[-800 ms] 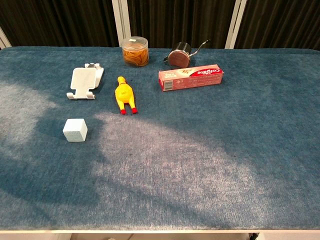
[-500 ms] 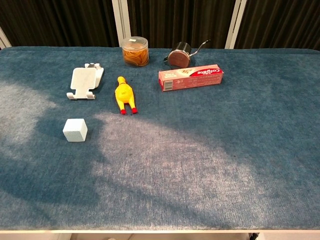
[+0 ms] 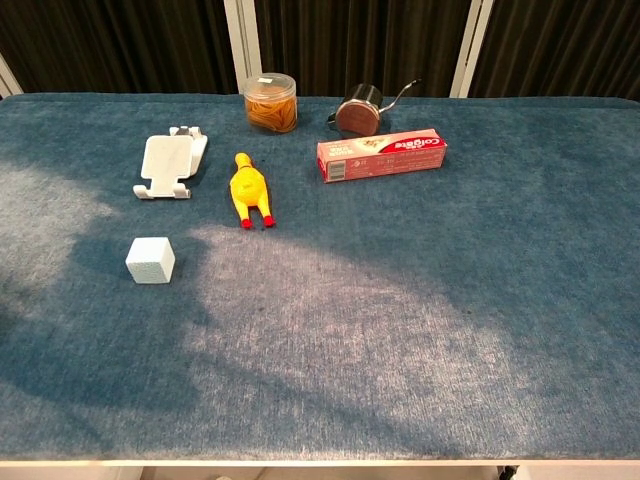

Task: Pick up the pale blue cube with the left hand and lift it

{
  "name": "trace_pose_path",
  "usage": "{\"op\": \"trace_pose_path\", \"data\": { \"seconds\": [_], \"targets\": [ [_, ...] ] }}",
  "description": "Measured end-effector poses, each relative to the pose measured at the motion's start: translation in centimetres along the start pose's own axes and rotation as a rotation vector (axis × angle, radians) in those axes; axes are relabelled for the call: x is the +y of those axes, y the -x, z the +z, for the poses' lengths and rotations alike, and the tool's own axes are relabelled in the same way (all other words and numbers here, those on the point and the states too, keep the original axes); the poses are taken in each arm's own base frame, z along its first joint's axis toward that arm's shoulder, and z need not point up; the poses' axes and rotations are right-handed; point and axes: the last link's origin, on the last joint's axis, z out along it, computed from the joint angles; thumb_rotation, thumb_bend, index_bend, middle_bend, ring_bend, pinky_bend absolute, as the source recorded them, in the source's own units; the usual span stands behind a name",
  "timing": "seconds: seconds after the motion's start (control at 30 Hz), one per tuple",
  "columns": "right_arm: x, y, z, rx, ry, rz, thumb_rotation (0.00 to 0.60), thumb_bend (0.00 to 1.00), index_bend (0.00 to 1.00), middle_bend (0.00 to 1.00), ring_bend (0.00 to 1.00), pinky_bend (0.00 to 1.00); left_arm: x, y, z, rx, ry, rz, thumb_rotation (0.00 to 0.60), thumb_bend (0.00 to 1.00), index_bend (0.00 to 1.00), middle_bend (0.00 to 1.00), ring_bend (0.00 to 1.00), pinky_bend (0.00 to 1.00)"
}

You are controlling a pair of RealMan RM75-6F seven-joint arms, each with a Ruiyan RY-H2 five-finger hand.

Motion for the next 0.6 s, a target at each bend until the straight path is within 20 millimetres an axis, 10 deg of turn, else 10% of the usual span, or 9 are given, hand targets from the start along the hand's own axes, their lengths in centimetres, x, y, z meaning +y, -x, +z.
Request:
{"op": "trace_pose_path", "data": {
  "seconds": [0.6],
  "targets": [
    [0.0,0.0,0.1,-0.005,-0.001,0.008,0.6,0.38,0.21,0.2,0.19,0.12,7.7,4.9,4.0,-0.124,0.183,-0.218,0.6,0.25,0.14,0.09,0.04,0.15]
  ]
}}
